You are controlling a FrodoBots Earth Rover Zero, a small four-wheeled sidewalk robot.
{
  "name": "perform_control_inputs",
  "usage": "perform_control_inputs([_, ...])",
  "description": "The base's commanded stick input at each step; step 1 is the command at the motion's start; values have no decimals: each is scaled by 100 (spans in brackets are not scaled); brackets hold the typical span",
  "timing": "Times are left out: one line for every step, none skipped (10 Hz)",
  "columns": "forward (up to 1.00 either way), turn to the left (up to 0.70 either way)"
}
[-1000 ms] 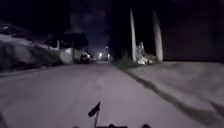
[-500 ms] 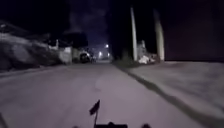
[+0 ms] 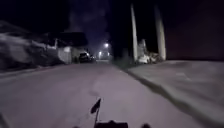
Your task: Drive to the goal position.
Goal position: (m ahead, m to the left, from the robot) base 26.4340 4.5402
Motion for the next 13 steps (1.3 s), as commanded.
perform_control_inputs([50,0])
perform_control_inputs([50,0])
perform_control_inputs([50,0])
perform_control_inputs([50,0])
perform_control_inputs([50,0])
perform_control_inputs([50,0])
perform_control_inputs([50,0])
perform_control_inputs([50,0])
perform_control_inputs([50,0])
perform_control_inputs([50,0])
perform_control_inputs([50,0])
perform_control_inputs([50,0])
perform_control_inputs([50,0])
